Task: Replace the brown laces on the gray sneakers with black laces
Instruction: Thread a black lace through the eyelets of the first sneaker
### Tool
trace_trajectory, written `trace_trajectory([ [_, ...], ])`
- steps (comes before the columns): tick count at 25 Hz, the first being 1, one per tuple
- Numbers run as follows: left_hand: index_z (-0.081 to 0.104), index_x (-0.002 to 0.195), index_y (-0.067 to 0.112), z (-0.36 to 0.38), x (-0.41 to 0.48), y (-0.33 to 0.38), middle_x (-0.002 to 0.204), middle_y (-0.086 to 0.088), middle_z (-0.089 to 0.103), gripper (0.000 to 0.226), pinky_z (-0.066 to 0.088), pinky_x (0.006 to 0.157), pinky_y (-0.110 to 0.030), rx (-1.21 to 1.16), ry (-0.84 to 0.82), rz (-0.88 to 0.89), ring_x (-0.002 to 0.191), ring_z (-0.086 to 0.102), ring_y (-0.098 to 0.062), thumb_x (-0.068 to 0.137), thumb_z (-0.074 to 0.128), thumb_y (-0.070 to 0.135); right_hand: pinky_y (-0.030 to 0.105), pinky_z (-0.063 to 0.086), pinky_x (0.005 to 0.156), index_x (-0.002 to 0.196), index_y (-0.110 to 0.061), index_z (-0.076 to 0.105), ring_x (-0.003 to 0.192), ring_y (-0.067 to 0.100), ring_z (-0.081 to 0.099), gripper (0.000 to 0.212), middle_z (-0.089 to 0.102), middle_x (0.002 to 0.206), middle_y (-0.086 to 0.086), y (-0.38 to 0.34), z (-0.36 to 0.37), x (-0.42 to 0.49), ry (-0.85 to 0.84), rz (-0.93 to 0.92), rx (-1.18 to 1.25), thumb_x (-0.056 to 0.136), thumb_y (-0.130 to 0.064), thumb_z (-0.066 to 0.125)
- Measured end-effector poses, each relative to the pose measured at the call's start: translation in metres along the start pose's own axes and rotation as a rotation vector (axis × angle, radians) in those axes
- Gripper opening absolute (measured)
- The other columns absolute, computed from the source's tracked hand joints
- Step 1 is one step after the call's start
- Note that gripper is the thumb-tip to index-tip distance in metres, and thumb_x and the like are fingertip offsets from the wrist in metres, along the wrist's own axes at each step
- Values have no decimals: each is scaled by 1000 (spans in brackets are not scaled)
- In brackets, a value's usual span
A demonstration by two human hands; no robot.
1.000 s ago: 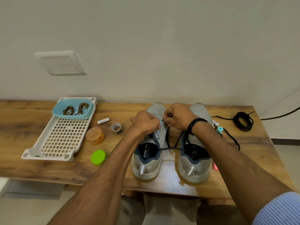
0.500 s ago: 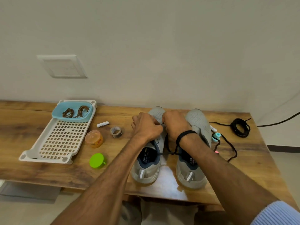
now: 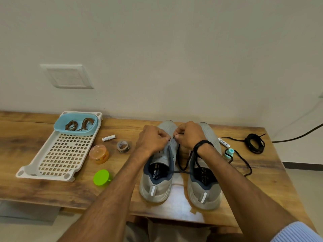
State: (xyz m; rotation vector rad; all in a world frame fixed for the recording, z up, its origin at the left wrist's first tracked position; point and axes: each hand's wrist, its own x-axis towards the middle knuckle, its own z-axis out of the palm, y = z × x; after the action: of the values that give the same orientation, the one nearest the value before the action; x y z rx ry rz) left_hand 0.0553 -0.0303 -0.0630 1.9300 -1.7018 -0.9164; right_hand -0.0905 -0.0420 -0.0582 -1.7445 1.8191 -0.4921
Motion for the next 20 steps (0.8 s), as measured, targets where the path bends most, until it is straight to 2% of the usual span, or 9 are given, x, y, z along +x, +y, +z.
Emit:
trace_trajectory([
  [3, 73, 80, 38, 4, -6, 5, 117, 2, 62, 9, 55, 87, -42, 236, 71, 36, 101, 64, -20, 81, 77, 30, 26, 53, 79, 80, -14, 76, 87, 17, 67, 13, 74, 88, 1, 0, 4, 1, 51, -5, -52, 83, -4, 67],
  [9, 74, 102, 32, 13, -17, 12, 114, 0, 62, 16, 49, 79, -38, 447, 188, 127, 101, 61, -23, 91, 65, 26, 33, 55, 78, 89, -8, 74, 86, 25, 66, 21, 73, 93, 9, -6, 19, 8, 82, 20, -227, 87, -1, 54],
  [12, 72, 107, 28, 17, -19, 11, 115, 0, 62, 19, 42, 81, -36, 508, 227, 152, 104, 56, -22, 94, 60, 22, 32, 54, 80, 95, -10, 75, 91, 25, 67, 25, 72, 96, 9, -10, 21, 8, 27, -49, -289, 87, 0, 54],
  [17, 74, 101, 29, 19, -22, 13, 108, 1, 66, 20, 34, 80, -33, 466, 254, 100, 105, 52, -22, 95, 57, 20, 31, 54, 87, 95, -13, 79, 93, 18, 67, 15, 76, 99, 2, 5, 4, 4, -71, -35, -77, 87, -10, 67],
  [20, 73, 102, 24, 21, -20, 19, 106, -3, 68, 25, 38, 79, -35, 515, 220, 69, 105, 55, -23, 93, 53, 11, 28, 52, 86, 99, -12, 78, 95, 20, 67, 15, 75, 102, 5, 7, 8, 4, -69, -42, -122, 91, -11, 65],
])
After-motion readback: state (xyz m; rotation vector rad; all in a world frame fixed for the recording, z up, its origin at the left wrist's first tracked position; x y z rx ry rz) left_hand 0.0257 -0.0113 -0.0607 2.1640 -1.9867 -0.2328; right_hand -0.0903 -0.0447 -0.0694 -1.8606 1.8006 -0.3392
